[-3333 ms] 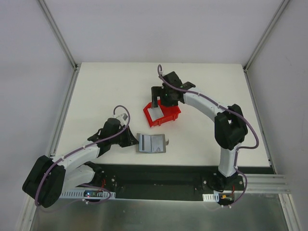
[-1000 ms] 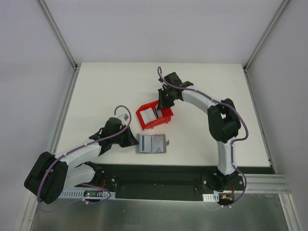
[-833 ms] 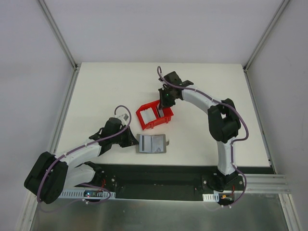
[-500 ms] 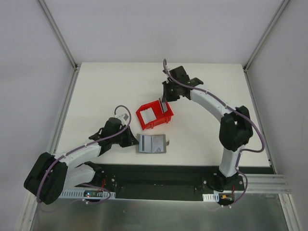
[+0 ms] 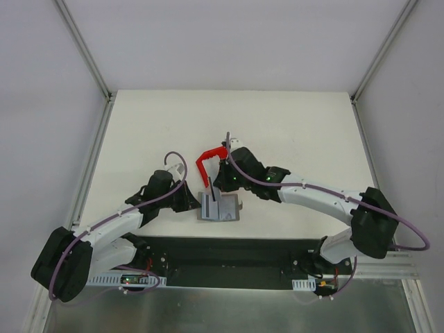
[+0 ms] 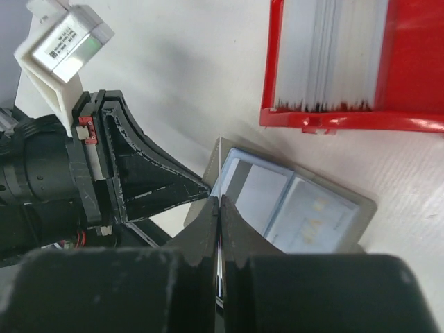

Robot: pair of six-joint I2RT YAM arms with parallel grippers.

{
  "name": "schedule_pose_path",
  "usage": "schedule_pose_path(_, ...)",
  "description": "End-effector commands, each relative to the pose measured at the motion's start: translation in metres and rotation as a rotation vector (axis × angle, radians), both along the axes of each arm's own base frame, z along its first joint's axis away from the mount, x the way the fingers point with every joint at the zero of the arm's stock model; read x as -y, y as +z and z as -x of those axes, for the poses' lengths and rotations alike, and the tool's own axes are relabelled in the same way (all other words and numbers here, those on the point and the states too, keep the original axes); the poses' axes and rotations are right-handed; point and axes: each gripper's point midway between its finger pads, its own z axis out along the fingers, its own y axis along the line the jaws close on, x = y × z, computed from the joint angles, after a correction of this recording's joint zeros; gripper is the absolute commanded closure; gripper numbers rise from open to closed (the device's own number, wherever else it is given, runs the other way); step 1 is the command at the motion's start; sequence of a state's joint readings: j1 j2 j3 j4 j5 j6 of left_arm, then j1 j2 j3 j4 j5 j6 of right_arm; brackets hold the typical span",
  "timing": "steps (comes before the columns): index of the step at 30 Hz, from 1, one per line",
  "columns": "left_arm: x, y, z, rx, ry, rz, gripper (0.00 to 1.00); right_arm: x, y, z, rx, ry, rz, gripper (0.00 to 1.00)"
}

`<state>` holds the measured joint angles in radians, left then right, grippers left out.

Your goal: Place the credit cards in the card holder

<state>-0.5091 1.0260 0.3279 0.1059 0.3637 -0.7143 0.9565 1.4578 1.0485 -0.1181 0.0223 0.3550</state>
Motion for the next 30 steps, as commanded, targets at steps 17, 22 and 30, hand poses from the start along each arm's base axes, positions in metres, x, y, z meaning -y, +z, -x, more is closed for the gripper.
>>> schedule_pose_path(17, 0.000, -0.001, 0.008, 0.003, -0.029, 0.012, 1.00, -0.054, -0.029, 0.015, -0.058, -0.048, -0.071, 0.99)
schedule_pose_path(22, 0.000, 0.001, 0.007, 0.011, -0.027, 0.016, 1.00, -0.057, -0.038, 0.018, -0.077, -0.038, -0.048, 1.00)
schedule_pose_path(30, -0.001, 0.000, 0.008, 0.009, -0.024, 0.015, 1.00, -0.053, -0.043, 0.017, -0.054, -0.056, -0.004, 1.00)
